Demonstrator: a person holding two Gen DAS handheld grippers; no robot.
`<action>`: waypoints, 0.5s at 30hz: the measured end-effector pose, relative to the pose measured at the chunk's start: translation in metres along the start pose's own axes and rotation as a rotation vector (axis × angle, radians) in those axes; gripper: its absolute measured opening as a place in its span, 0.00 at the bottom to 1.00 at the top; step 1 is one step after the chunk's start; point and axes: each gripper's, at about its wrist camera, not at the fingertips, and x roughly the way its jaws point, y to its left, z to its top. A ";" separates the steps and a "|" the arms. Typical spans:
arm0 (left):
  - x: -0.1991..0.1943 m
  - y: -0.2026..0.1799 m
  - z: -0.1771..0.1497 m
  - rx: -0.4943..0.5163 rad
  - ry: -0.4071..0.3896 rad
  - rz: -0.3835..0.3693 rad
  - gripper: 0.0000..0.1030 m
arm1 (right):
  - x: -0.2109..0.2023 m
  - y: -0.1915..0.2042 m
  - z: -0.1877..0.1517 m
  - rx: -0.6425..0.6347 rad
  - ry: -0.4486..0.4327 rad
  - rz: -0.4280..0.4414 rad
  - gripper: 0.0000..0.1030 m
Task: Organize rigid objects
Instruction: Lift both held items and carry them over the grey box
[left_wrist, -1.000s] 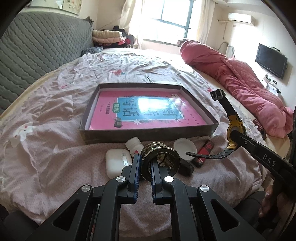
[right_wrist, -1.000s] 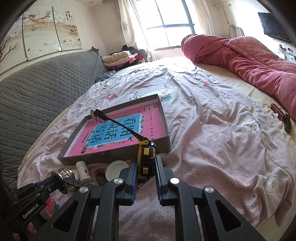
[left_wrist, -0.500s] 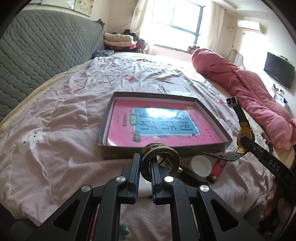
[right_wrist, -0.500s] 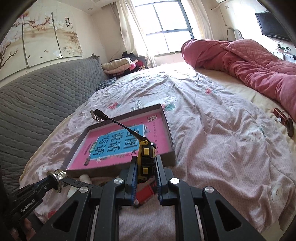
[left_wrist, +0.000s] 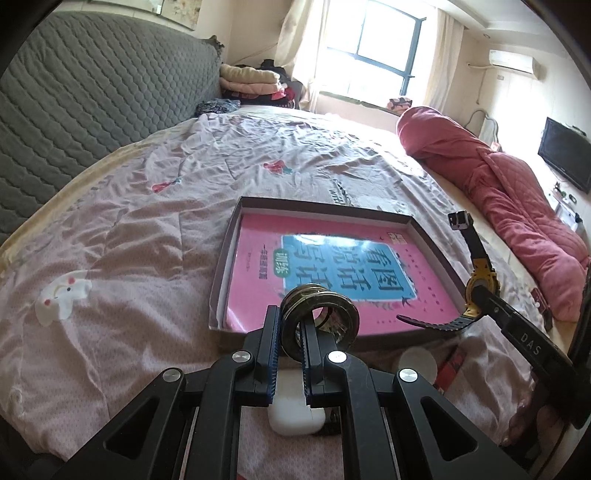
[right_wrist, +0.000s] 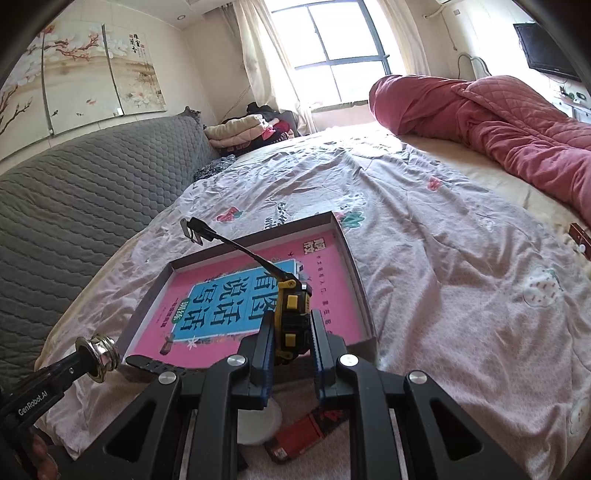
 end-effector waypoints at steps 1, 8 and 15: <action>0.001 0.001 0.002 0.000 -0.002 0.004 0.10 | 0.000 0.000 0.002 -0.001 -0.001 -0.001 0.17; 0.017 0.005 0.018 -0.013 0.023 0.014 0.10 | 0.008 0.002 0.025 0.009 -0.023 -0.035 0.17; 0.033 0.005 0.029 -0.013 0.054 0.030 0.10 | 0.022 -0.003 0.029 0.113 -0.020 -0.047 0.17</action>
